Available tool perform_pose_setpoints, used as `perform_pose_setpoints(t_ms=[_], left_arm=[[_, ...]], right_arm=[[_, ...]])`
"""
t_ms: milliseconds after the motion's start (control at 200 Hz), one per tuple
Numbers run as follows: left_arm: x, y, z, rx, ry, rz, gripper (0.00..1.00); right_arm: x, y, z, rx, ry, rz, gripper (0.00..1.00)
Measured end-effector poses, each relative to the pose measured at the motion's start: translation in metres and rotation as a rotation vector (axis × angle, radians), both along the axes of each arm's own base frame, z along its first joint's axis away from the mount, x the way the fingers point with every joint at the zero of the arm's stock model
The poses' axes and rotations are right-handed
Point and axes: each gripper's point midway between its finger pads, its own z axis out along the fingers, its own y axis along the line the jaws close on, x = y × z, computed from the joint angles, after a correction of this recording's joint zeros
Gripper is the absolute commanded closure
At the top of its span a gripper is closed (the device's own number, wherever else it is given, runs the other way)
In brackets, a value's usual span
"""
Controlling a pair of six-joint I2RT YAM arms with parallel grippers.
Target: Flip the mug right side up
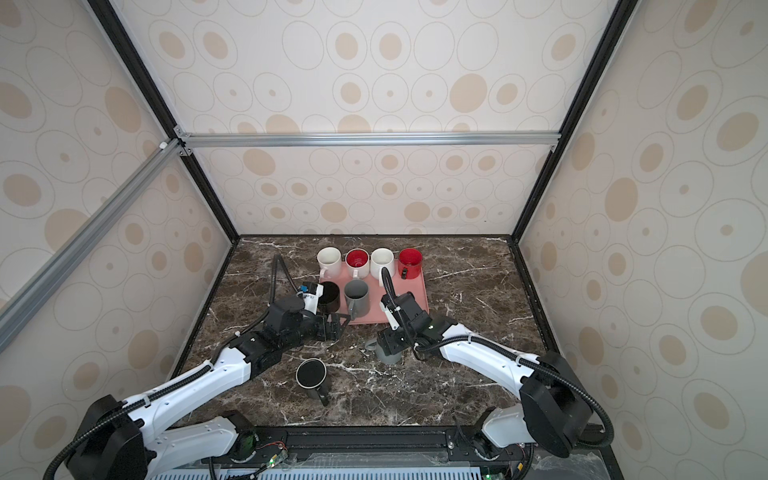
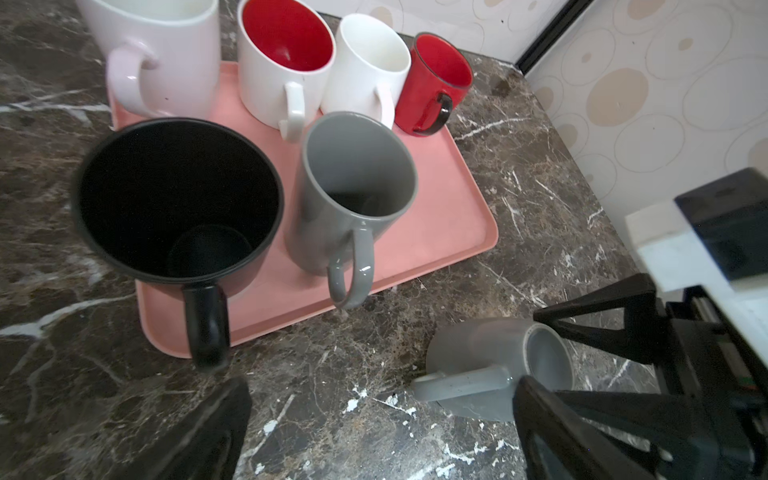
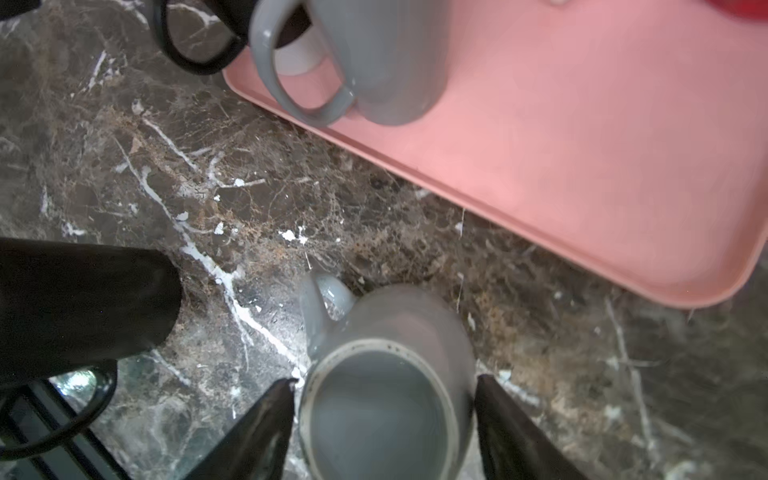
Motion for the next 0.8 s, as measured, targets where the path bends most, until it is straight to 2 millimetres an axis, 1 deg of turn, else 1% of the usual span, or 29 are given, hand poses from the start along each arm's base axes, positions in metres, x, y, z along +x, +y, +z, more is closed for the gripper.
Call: perform_pose_setpoints(t_ms=[75,145,210,290,395,495,595,800], left_arm=[[-0.003,-0.014,-0.003,0.027,0.002,-0.056,0.03],[-0.007,-0.026,-0.006,0.05,0.001,-0.113,0.03],[-0.012,-0.037,-0.011,0.07,0.005,-0.165,0.03],[-0.02,-0.049,-0.019,0.094,0.014,-0.226,0.05],[-0.032,-0.064,-0.032,0.132,0.035,-0.298,0.08],[-0.042,-0.073,-0.043,0.157,0.05,-0.342,0.09],[-0.048,-0.08,-0.047,0.158,0.055,-0.369,0.09],[-0.053,-0.095,-0.052,0.126,0.023,-0.406,0.09]], right_arm=[[-0.007,-0.006,-0.005,-0.007,0.016,-0.003,0.18],[-0.01,-0.009,0.001,0.008,0.005,-0.012,0.18],[-0.011,-0.012,0.012,0.038,-0.019,-0.025,0.18],[-0.008,-0.016,0.03,0.091,-0.061,-0.055,0.19],[0.001,-0.03,0.052,0.155,-0.113,-0.123,0.18],[0.006,-0.045,0.068,0.202,-0.153,-0.183,0.18],[0.01,-0.053,0.081,0.234,-0.185,-0.217,0.18],[0.013,-0.06,0.088,0.254,-0.198,-0.242,0.18]])
